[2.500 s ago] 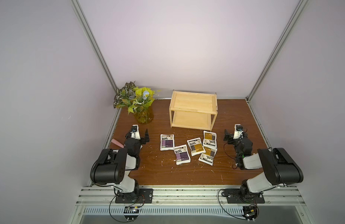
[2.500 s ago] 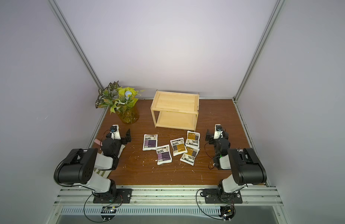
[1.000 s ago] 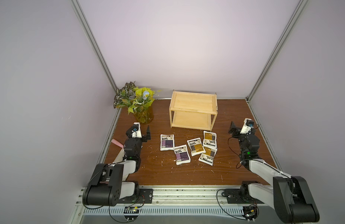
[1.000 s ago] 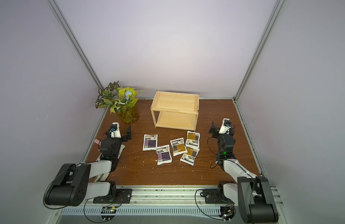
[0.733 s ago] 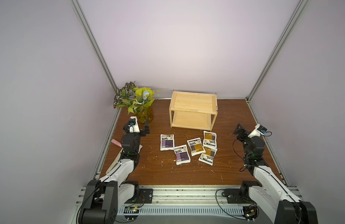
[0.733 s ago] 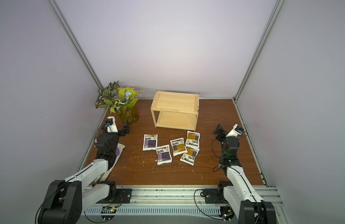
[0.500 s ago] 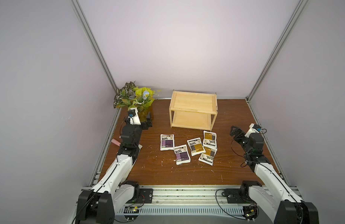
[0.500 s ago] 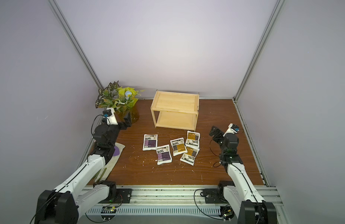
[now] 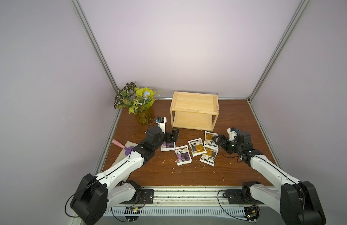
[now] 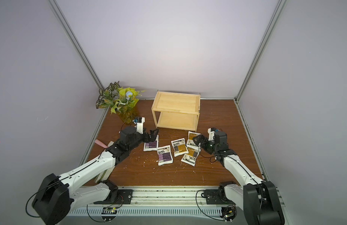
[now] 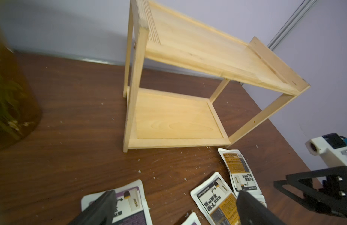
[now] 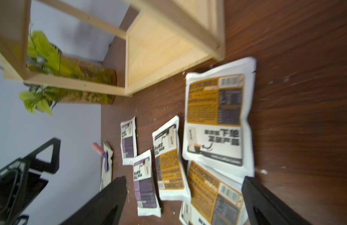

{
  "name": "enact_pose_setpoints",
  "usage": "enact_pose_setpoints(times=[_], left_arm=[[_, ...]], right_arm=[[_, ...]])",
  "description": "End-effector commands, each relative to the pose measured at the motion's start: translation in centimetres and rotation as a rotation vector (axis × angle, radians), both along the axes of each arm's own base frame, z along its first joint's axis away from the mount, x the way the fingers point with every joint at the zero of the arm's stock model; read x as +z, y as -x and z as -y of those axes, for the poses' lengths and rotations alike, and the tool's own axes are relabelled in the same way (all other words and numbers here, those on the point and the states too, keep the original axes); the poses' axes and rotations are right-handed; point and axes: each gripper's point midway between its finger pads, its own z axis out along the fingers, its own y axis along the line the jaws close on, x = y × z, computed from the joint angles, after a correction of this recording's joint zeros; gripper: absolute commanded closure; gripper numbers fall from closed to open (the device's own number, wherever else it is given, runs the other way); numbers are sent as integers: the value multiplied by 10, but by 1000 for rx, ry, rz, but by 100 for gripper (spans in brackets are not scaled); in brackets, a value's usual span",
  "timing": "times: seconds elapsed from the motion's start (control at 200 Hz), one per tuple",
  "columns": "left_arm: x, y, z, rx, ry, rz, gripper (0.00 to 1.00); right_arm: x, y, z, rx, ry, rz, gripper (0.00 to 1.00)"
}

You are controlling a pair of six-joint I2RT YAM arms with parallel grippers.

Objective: Place the bagged coffee beans on the shelf by color
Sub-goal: Pick up the bagged coffee beans at the center of the board.

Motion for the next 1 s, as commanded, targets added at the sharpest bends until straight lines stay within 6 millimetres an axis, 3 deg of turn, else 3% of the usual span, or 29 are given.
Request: enact_pose_setpoints(times=[0.0,0.125,0.385,0.746,0.996], left_arm=[[-7,6,22,-38,86,-121,0],[-14,6,31,-45,151,-159,0],[-8,2,45,-73,177,-164,0],[-20,11,58,-121,185,-205,0],[-40,12,65,-138,173,-264,0]], right_arm=[[17,4,-35,110,-70,17,1],[14,6,-52,145,-97,14,0],[-7,7,-65,205,-68,-40,3],[-27,12,-77,253,-20,-90,5],[-33,6,-87,280,-9,-105,9]])
